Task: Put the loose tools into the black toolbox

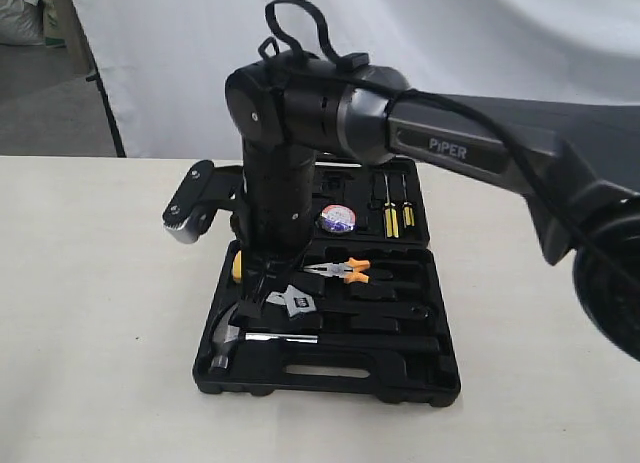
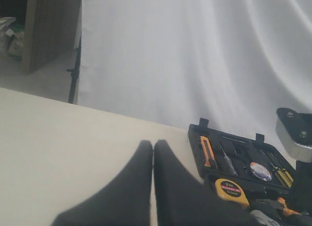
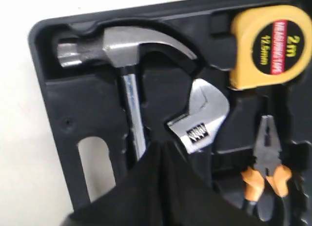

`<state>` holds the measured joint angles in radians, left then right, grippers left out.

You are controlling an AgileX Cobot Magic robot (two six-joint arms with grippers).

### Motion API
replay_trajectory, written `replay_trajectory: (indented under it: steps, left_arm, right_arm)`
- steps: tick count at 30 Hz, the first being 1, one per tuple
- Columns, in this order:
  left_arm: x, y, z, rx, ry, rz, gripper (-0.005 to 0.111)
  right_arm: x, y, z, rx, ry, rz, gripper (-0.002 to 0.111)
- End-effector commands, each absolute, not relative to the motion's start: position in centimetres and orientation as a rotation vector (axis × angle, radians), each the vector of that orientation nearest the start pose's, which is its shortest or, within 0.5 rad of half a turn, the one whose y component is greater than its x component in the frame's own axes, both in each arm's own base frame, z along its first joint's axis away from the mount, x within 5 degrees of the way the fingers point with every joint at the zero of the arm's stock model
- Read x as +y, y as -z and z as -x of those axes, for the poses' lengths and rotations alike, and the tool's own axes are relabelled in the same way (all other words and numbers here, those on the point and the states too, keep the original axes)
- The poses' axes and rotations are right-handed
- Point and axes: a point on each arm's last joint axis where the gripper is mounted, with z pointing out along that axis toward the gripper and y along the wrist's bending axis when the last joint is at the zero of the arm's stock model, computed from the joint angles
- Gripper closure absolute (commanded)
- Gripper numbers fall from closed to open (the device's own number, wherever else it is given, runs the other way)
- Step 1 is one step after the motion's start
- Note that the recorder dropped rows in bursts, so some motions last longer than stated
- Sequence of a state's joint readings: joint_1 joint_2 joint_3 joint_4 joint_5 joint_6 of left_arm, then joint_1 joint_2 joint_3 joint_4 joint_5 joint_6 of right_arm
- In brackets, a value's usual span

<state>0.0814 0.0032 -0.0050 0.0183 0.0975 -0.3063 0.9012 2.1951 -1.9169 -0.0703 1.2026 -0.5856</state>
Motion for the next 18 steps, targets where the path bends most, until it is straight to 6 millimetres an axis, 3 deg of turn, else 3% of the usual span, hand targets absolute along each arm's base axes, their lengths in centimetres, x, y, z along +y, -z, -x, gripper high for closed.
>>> replay_trajectory:
  steps: [1, 6, 11, 15, 18]
  left_arm:
    - [0.4, -20.8, -5.6, 1.541, 0.167, 0.285, 0.106]
    - [0.4, -20.8, -5.6, 1.541, 0.167, 0.285, 0.106]
    - [0.4, -20.8, -5.6, 1.541, 0.167, 0.285, 0.106]
    - [0.4, -20.8, -5.6, 1.541, 0.167, 0.285, 0.106]
    - [0.4, -20.8, -5.6, 1.541, 0.167, 0.285, 0.106]
  right_arm:
    - [34.7, -22.6, -30.0, 2.198, 0.080, 1.961, 0.109]
    - [32.7, -21.1, -31.2, 2.337, -0.025, 1.900, 0.109]
    - [29.9, -17.0, -31.3, 2.474, -0.026, 1.916, 0.109]
    - [28.8, -13.6, -30.4, 2.482, -0.016, 1.915, 0.109]
    - [28.3, -12.1, -29.9, 2.469, -0.010, 1.926, 0.109]
